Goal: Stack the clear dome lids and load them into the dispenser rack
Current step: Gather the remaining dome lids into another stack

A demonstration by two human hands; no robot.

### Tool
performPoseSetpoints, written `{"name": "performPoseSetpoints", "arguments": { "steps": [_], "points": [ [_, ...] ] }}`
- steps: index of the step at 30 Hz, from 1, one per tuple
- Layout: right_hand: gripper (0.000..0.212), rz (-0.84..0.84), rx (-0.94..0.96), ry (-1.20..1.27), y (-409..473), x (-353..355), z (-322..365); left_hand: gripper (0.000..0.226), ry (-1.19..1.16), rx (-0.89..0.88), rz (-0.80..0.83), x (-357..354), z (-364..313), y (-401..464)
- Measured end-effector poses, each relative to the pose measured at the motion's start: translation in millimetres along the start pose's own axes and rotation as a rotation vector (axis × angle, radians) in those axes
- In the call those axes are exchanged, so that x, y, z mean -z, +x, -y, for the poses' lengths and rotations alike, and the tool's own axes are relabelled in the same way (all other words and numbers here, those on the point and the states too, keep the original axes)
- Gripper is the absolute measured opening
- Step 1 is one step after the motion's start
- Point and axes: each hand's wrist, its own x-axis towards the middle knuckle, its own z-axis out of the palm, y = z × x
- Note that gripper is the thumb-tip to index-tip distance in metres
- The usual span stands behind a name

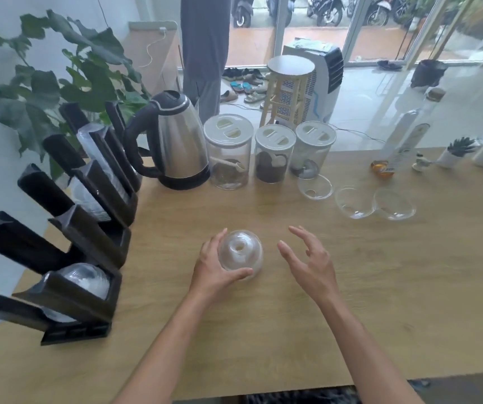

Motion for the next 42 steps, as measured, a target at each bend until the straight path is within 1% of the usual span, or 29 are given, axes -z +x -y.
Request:
{"name": "performPoseSetpoints", "arguments": {
  "steps": [2, 5, 7, 9, 11, 13, 14, 16, 19, 22, 24, 26, 29, 31, 34, 36, 39, 40, 42],
  "points": [
    [0.046, -0.085, -0.036, -0.072, 7, 18, -15, 0.109, 0.028, -0.032, 0.014, -19, -14, 4],
    [0.047, -0.185, -0.076, -0.273, 24, 46, -37, 0.106, 0.038, -0.057, 0.069, -48, -37, 9],
    [0.050, -0.231, -0.053, -0.419, 41, 67, -50, 0.106, 0.056, -0.074, 0.095, -70, -52, 12],
    [0.053, -0.260, 0.011, -0.592, 63, 86, -62, 0.107, 0.057, -0.082, 0.117, -92, -67, 15],
    [0.054, -0.244, 0.047, -0.743, 85, 103, -70, 0.108, 0.061, -0.096, 0.137, -113, -81, 19],
    [0.052, -0.177, 0.042, -0.839, 104, 115, -78, 0.109, 0.066, -0.097, 0.151, -132, -94, 23],
    [0.048, -0.149, 0.039, -0.866, 111, 119, -82, 0.110, 0.065, -0.092, 0.150, -140, -100, 25],
    [0.032, -0.134, 0.054, -0.878, 120, 126, -90, 0.112, 0.064, -0.085, 0.143, -154, -108, 28],
    [0.016, -0.159, 0.109, -0.778, 127, 135, -102, 0.116, 0.059, -0.086, 0.129, -168, -115, 31],
    [0.011, -0.180, 0.122, -0.581, 124, 145, -103, 0.120, 0.063, -0.089, 0.063, -169, -120, 32],
    [0.008, -0.187, 0.136, -0.407, 118, 155, -92, 0.119, 0.045, -0.108, -0.008, -163, -129, 31],
    [0.009, -0.158, 0.141, -0.164, 109, 166, -71, 0.113, 0.023, -0.167, -0.060, -158, -141, 30],
    [0.011, -0.006, 0.065, 0.188, 97, 180, -39, 0.104, -0.018, -0.269, -0.095, -153, -162, 28],
    [0.013, 0.119, -0.003, 0.412, 91, 185, -25, 0.104, -0.054, -0.300, -0.116, -152, -175, 26],
    [0.026, 0.236, -0.113, 0.668, 87, 187, -21, 0.100, -0.114, -0.309, -0.148, -154, -187, 20],
    [0.032, 0.269, -0.147, 0.702, 84, 187, -24, 0.097, -0.112, -0.317, -0.182, -157, -186, 18],
    [0.028, 0.239, -0.156, 0.582, 83, 187, -32, 0.097, -0.015, -0.304, -0.201, -160, -173, 17],
    [0.026, 0.192, -0.146, 0.492, 85, 187, -37, 0.096, 0.033, -0.291, -0.198, -161, -167, 18],
    [0.026, 0.013, -0.051, 0.173, 90, 188, -55, 0.097, 0.138, -0.262, -0.185, -166, -160, 18]
  ]
}}
